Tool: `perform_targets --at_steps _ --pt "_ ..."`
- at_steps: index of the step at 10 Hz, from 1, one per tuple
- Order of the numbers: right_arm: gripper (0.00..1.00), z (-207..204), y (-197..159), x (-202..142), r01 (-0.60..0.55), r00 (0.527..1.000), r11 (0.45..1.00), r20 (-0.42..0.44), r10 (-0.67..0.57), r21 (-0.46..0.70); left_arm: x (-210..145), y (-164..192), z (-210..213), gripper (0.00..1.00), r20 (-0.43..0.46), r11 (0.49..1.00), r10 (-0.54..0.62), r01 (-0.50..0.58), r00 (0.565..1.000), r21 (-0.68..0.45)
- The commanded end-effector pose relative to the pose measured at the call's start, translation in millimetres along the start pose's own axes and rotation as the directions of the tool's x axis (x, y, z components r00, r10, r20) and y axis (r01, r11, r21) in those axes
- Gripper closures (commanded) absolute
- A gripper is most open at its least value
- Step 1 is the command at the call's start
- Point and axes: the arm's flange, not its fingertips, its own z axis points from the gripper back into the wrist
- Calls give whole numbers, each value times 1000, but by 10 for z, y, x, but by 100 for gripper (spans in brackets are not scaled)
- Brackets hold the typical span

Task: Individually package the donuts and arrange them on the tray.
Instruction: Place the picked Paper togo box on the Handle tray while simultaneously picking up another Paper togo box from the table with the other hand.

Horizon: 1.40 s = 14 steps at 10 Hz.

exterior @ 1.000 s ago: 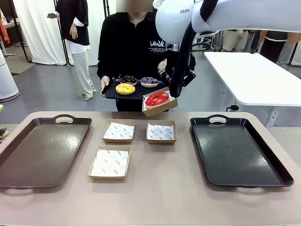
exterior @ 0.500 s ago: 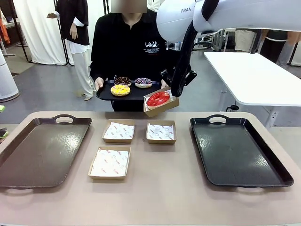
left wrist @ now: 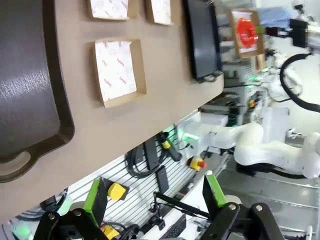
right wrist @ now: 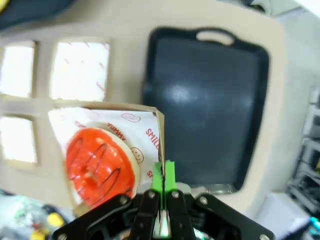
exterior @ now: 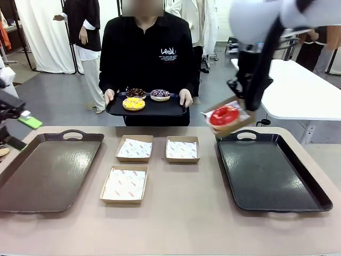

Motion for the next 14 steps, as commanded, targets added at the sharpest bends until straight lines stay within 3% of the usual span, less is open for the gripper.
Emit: perform_targets --at_steps 1,3,6,10,14 --pt "99 -130 -358 -356 3 999 1000 38 -4 27 145 -287 -84 0 -27 991 5 -2 1000 133" --pt "99 -315 -617 -561 70 997 996 34 -72 61 300 -548 -299 0 -25 968 10 -4 1000 249" --pt "99 -778 -805 -673 131 991 982 10 -133 135 449 -750 -839 0 -5 887 -8 10 1000 462" --pt "99 -1209 -905 -780 179 984 966 -36 -176 184 532 -681 -1361 0 9 815 -23 13 1000 579" --pt "99 -1266 -965 -799 182 983 973 -50 -177 142 587 -540 -1860 0 19 767 -23 5 1000 642"
